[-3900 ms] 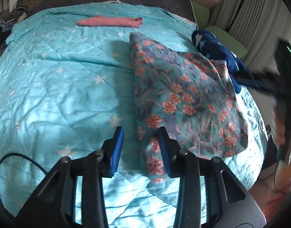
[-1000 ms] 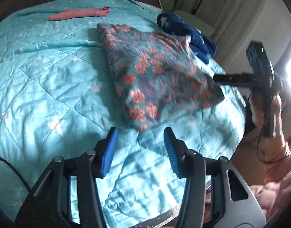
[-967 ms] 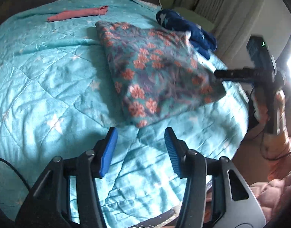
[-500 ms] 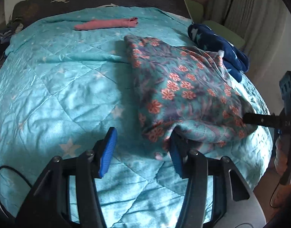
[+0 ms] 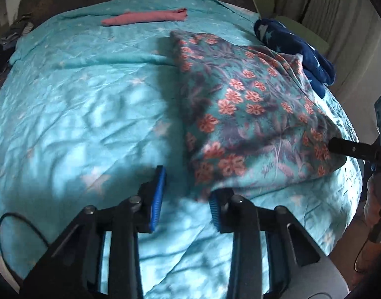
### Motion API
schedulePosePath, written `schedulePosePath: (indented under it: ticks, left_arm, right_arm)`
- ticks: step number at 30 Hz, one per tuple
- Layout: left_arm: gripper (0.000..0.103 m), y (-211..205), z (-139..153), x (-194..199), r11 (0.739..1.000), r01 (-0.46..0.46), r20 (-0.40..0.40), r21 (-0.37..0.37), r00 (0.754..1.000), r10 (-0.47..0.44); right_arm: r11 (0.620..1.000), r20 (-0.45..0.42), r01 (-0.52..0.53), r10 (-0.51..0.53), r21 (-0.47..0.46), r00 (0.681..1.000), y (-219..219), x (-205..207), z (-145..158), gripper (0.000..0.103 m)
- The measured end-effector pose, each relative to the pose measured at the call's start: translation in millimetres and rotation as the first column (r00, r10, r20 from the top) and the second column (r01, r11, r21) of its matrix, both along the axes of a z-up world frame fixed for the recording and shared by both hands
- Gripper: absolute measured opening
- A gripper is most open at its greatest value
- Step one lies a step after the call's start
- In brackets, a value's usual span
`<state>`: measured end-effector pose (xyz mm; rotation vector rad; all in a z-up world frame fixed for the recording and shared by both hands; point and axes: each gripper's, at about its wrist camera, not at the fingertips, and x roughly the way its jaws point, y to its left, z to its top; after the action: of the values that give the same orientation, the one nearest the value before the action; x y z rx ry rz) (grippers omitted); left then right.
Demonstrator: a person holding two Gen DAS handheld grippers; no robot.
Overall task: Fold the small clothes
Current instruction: 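Grasp the folded garment's end with the left gripper while the right gripper grasps beside it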
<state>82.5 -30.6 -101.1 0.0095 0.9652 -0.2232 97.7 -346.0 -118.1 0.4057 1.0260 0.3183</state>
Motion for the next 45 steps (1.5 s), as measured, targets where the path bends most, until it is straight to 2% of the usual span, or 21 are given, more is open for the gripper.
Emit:
schedulePosePath:
  ticks: [6,10,12,14,16,18,20,21,23,24,25,27,30,33,35,37,38,39,40,42,45]
  left_arm:
    - [0.035,3,3,-15,1.000,0.015,-0.003,-0.001,1.000,-0.015]
    - [0.035,0,6,-18,0.985,0.111,-0.048,-0.131,0.992,-0.118]
    - [0.035,-1,12,-18,0.982,0.125,-0.025,-0.145,0.991,-0.130]
    - [0.042,-1,15,-11,0.984,0.133,-0.001,-0.118,0.991,-0.134]
    - [0.044,-2,5,1,0.986,0.117,-0.044,-0.122,0.991,-0.123]
    - [0.044,-3,-8,9,0.978,0.121,-0.106,-0.168,0.984,-0.140]
    - [0.044,-3,-11,11,0.975,0.121,-0.107,-0.186,0.984,-0.142]
    - [0.044,-3,-10,11,0.971,0.128,-0.104,-0.201,0.983,-0.151]
    - [0.043,-2,-7,12,0.961,0.128,-0.109,-0.245,0.981,-0.159]
    - [0.029,-2,-5,12,0.959,0.129,-0.105,-0.251,0.982,-0.160]
    - [0.016,-2,-3,11,0.962,0.135,-0.098,-0.236,0.982,-0.162]
    - [0.012,2,0,7,0.964,0.138,-0.095,-0.226,0.982,-0.162]
    - [0.011,9,4,-2,0.964,0.133,-0.096,-0.230,0.983,-0.159]
    - [0.011,15,5,-6,0.959,0.151,-0.104,-0.240,0.978,-0.180]
    - [0.013,19,7,-5,0.952,0.145,-0.122,-0.271,0.976,-0.183]
    - [0.029,25,17,-2,0.943,0.133,-0.103,-0.305,0.980,-0.171]
    - [0.036,27,22,0,0.941,0.129,-0.085,-0.314,0.983,-0.163]
    - [0.050,29,28,5,0.940,0.123,-0.064,-0.319,0.986,-0.151]
    - [0.058,28,33,13,0.942,0.117,-0.042,-0.316,0.990,-0.137]
    - [0.060,23,37,29,0.946,0.133,-0.029,-0.296,0.989,-0.148]
    - [0.060,11,28,57,0.954,0.125,-0.074,-0.272,0.986,-0.150]
  right_arm:
    - [1.000,-0.003,0.009,-0.009,0.015,1.000,-5,3,-4,0.070]
    - [1.000,-0.002,-0.002,0.002,0.016,1.000,-3,3,1,0.071]
    - [0.999,-0.010,-0.014,0.014,0.030,1.000,-3,4,2,0.071]
    - [0.999,-0.021,-0.018,0.019,0.042,1.000,-2,6,0,0.071]
    - [0.998,-0.034,-0.014,0.016,0.058,0.999,-2,9,-4,0.071]
    - [0.998,-0.040,-0.004,0.006,0.062,0.999,-1,11,-7,0.071]
    - [0.998,-0.045,-0.009,0.012,0.057,0.999,1,13,-6,0.070]
    - [0.998,-0.047,-0.013,0.016,0.054,0.999,3,13,-5,0.066]
    - [0.996,-0.068,-0.051,0.056,0.069,0.996,8,16,-6,0.042]
    - [0.993,-0.088,-0.071,0.079,0.095,0.993,11,18,-9,0.018]
    - [0.993,-0.101,-0.066,0.075,0.094,0.992,12,19,-10,0.014]
    - [0.996,-0.100,-0.053,0.060,0.069,0.993,13,17,-9,0.011]
    - [0.995,-0.107,-0.016,0.027,0.101,0.994,2,12,-4,0.009]
    - [0.995,-0.106,-0.030,0.040,0.095,0.993,-3,11,-3,0.010]
    - [0.995,-0.131,-0.025,0.037,0.092,0.991,-6,12,-4,0.019]
    - [0.996,-0.124,0.002,0.010,0.094,0.992,-12,16,2,0.037]
    - [0.995,-0.102,0.013,-0.003,0.097,0.995,-16,19,7,0.041]
    - [0.995,-0.075,0.019,-0.011,0.099,0.997,-18,23,14,0.049]
    - [0.995,-0.046,0.019,-0.015,0.100,0.999,-20,29,20,0.055]
    - [0.994,-0.019,0.015,-0.013,0.107,1.000,-21,45,27,0.062]
    - [0.990,-0.025,-0.017,0.021,0.138,0.999,-16,75,26,0.063]
